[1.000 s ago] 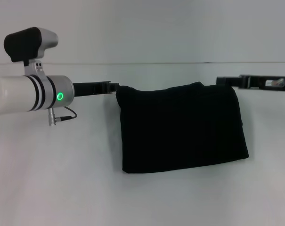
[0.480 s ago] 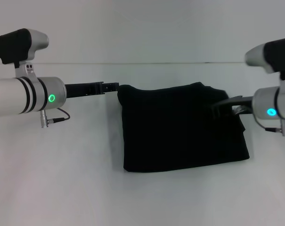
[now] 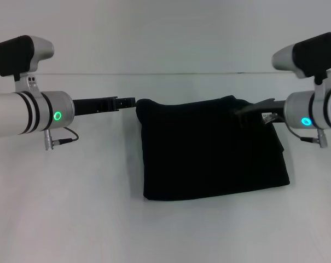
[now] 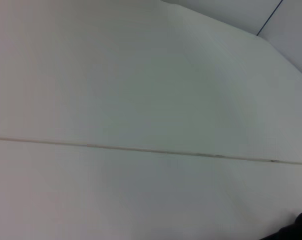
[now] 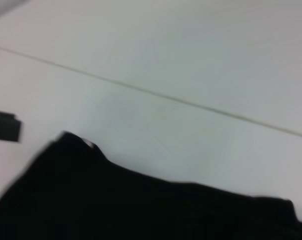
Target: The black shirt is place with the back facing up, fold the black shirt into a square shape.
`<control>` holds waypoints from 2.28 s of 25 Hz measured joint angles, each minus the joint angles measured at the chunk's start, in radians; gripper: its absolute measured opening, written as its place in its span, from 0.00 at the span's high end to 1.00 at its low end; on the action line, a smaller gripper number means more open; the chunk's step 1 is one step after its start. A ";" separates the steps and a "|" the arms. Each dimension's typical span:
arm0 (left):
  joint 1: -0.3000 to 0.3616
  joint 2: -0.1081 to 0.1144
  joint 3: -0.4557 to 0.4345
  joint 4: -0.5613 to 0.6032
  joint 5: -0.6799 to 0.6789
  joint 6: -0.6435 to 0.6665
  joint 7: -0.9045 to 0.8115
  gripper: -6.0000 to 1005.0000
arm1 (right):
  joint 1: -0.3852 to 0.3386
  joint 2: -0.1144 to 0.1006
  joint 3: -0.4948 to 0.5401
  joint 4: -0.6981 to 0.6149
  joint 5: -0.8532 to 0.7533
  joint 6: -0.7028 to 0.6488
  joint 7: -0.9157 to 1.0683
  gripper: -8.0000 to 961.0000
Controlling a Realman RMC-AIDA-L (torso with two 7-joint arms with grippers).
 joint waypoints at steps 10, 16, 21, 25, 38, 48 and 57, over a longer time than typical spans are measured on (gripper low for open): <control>0.005 0.004 0.000 0.001 0.000 0.007 0.001 0.22 | -0.059 -0.024 0.056 -0.068 -0.010 -0.262 0.006 0.99; 0.005 0.004 0.000 0.002 0.000 0.017 0.001 0.22 | -0.046 -0.017 0.051 -0.022 -0.071 -0.207 0.008 0.99; 0.007 0.004 0.000 0.002 0.000 0.020 0.001 0.22 | -0.005 0.001 0.036 0.035 -0.124 -0.124 0.001 0.97; 0.007 0.006 0.000 0.006 0.000 0.022 -0.001 0.21 | -0.015 0.012 0.031 -0.011 -0.117 -0.123 -0.001 0.96; -0.059 0.015 0.012 -0.104 0.019 -0.061 -0.094 0.21 | -0.118 -0.035 0.040 -0.221 0.120 -0.264 -0.001 0.91; -0.103 -0.005 0.055 -0.120 0.015 -0.020 -0.095 0.15 | -0.119 -0.038 0.040 -0.223 0.116 -0.259 -0.025 0.53; -0.109 -0.004 0.073 -0.119 0.012 -0.013 -0.094 0.22 | -0.120 -0.037 0.040 -0.224 0.115 -0.256 -0.028 0.50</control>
